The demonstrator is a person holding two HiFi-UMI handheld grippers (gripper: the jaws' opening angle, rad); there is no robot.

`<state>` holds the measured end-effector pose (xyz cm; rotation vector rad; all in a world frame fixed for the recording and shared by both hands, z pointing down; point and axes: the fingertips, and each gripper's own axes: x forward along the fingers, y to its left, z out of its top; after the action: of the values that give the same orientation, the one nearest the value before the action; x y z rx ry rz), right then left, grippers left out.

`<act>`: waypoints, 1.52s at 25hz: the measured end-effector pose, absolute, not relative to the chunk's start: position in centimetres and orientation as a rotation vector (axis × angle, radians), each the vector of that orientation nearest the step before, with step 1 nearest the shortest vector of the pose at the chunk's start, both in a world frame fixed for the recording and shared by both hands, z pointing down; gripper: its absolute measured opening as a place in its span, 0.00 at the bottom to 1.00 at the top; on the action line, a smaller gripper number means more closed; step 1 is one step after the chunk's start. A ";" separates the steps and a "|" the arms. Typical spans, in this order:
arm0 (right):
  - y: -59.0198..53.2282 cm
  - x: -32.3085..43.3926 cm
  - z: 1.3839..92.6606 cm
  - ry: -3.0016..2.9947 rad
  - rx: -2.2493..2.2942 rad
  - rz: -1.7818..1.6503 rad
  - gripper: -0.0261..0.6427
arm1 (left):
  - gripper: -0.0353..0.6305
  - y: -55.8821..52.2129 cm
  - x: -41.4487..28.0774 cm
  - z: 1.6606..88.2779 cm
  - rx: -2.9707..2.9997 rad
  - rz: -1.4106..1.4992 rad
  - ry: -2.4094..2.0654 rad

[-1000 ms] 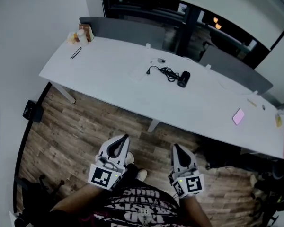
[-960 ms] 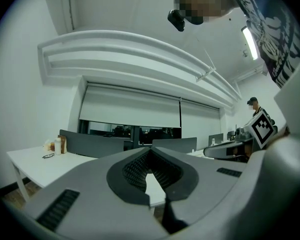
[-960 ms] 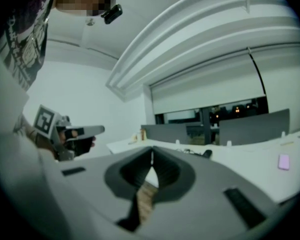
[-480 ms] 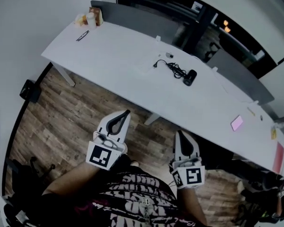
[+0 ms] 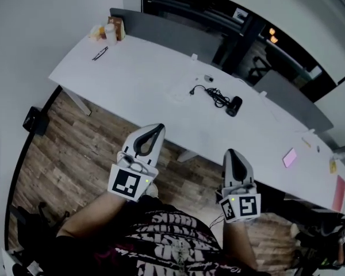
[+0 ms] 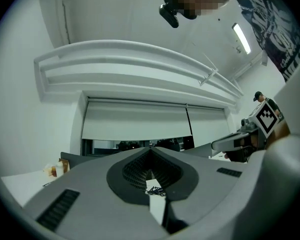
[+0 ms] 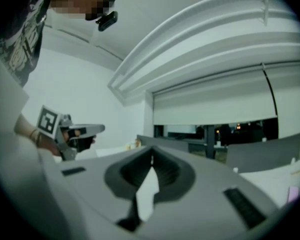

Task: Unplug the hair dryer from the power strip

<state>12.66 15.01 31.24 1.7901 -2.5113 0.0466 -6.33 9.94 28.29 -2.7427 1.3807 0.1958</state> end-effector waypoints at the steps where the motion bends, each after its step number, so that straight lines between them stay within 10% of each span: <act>1: 14.6 12.0 31.2 -2.518 1.784 0.057 0.09 | 0.09 9.2 -6.9 28.1 -2.745 0.210 1.394; 38: 6.4 8.9 37.3 -2.521 1.661 0.428 0.09 | 0.09 1.8 -12.4 37.1 -2.884 0.046 1.690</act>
<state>8.86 6.37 37.32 1.6608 -2.5210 0.4285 -12.39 1.82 37.14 -2.8839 1.6903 0.0459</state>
